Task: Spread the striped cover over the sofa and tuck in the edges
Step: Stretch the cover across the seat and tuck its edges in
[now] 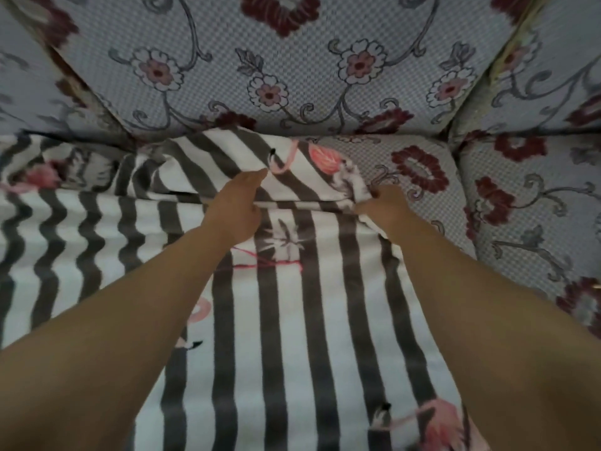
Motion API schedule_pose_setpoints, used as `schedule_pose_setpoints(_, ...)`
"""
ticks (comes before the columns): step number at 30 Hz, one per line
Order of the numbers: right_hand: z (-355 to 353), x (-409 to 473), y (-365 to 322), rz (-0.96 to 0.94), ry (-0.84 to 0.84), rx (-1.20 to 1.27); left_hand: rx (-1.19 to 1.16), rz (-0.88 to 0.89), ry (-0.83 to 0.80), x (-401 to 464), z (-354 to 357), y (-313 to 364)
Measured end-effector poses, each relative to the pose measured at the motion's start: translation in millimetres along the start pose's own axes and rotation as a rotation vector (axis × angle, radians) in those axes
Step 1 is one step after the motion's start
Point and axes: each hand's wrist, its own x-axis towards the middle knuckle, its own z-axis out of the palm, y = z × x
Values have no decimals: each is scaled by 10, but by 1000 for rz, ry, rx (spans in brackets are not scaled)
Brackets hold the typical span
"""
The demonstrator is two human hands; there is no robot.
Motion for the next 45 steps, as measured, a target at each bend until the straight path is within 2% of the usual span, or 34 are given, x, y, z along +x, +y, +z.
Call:
schedule_pose_setpoints(3,101,-442,-122,-294,-328,9,3,103,43,2,34,98)
schedule_pose_setpoints(5,167,-744,-123,-354,-637,-227,73,106,31,-18,8,181)
schedule_pose_setpoints(7,258,-978,-41,-294,-917,-523,211,75,-62,-73,-20,206)
schedule_pose_setpoints(9,308,-1124,69,-139,-1120,-616,358,24,-216,-132,-51,179)
schedule_pose_setpoints(10,317,-1164,114,-99,-1148,-619,433,4,-295,-161,-62,147)
schedule_pose_setpoints(13,360,-1196,209,-62,-997,-503,532,-62,-488,-285,-96,48)
schedule_pose_setpoints(15,461,-1197,164,-24,-796,-222,479,-77,-533,-361,-113,-26)
schedule_pose_setpoints(17,601,-1165,43,-42,-577,-68,424,-58,-531,-408,-111,-99)
schedule_pose_setpoints(20,905,-1111,-166,11,-428,58,328,-25,-464,-485,-97,-218)
schedule_pose_setpoints(23,1169,-1110,-295,289,-384,271,193,8,-372,-572,-110,-338)
schedule_pose_setpoints(26,1219,-1154,-348,380,-402,462,94,37,-224,-682,-212,-461)
schedule_pose_setpoints(27,1180,-1196,-363,401,-363,511,72,29,-178,-716,-255,-499)
schedule_pose_setpoints(29,1029,-1279,-406,374,-194,570,52,16,-122,-786,-363,-586)
schedule_pose_setpoints(31,785,-1334,-466,270,35,615,40,13,-116,-828,-454,-650)
schedule_pose_setpoints(34,337,-1503,-657,173,353,798,20,52,-116,-891,-642,-653)
schedule_pose_setpoints(36,125,-1673,-722,123,535,726,23,79,-127,-949,-758,-618)
schedule_pose_setpoints(37,42,-1783,-707,124,605,592,28,87,-133,-989,-805,-598)
schedule_pose_setpoints(38,-23,-1905,-668,155,639,444,33,92,-138,-1019,-842,-583)
schedule_pose_setpoints(40,-85,-2185,-533,276,572,259,45,124,-163,-1103,-914,-549)
schedule_pose_setpoints(43,-53,-2655,-365,485,394,291,66,214,-211,-1285,-986,-516)
schedule_pose_setpoints(45,18,-2898,-318,521,320,348,87,262,-250,-1403,-1003,-512)
